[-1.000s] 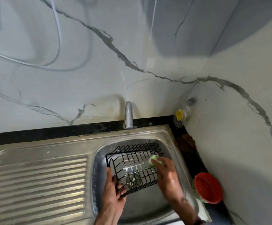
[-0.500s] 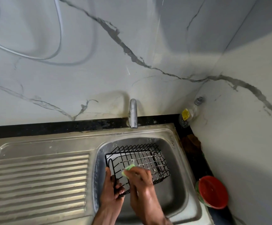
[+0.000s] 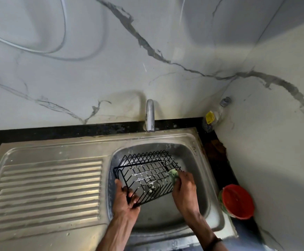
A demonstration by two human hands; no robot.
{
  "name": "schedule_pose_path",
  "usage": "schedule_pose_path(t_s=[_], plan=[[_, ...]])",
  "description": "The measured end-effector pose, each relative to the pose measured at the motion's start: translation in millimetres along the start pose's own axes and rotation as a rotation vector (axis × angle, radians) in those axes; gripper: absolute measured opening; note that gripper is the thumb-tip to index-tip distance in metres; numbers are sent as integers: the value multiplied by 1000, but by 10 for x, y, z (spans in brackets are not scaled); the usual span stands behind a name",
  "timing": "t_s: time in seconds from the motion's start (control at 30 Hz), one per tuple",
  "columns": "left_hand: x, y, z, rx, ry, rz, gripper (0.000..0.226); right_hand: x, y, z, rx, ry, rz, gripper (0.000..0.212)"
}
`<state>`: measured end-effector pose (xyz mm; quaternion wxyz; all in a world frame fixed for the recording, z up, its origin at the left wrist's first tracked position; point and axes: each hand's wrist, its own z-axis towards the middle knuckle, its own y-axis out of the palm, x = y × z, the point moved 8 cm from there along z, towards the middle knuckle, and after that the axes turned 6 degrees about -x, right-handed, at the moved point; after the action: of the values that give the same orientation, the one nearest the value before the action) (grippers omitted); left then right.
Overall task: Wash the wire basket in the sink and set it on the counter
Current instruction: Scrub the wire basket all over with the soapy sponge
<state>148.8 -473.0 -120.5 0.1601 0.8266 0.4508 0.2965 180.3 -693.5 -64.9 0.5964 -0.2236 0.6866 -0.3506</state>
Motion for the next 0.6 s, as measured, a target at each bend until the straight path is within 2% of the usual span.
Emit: schedule_pose_path(t_s=[0.17,0.4,0.5,0.6], plan=[[-32,-5,-49,24,11,-41,52,-140,-28,-175,57,77,179,18],[2,-16,37,-24,79,63,48,-583,168,-374,-81,-78,223,25],[74,-20,26,-27,135,151,47,-539,91,-295,-118,-137,222,31],[120,12,-24,-43,157,196,46,-152,-126,152,-25,13,151,31]])
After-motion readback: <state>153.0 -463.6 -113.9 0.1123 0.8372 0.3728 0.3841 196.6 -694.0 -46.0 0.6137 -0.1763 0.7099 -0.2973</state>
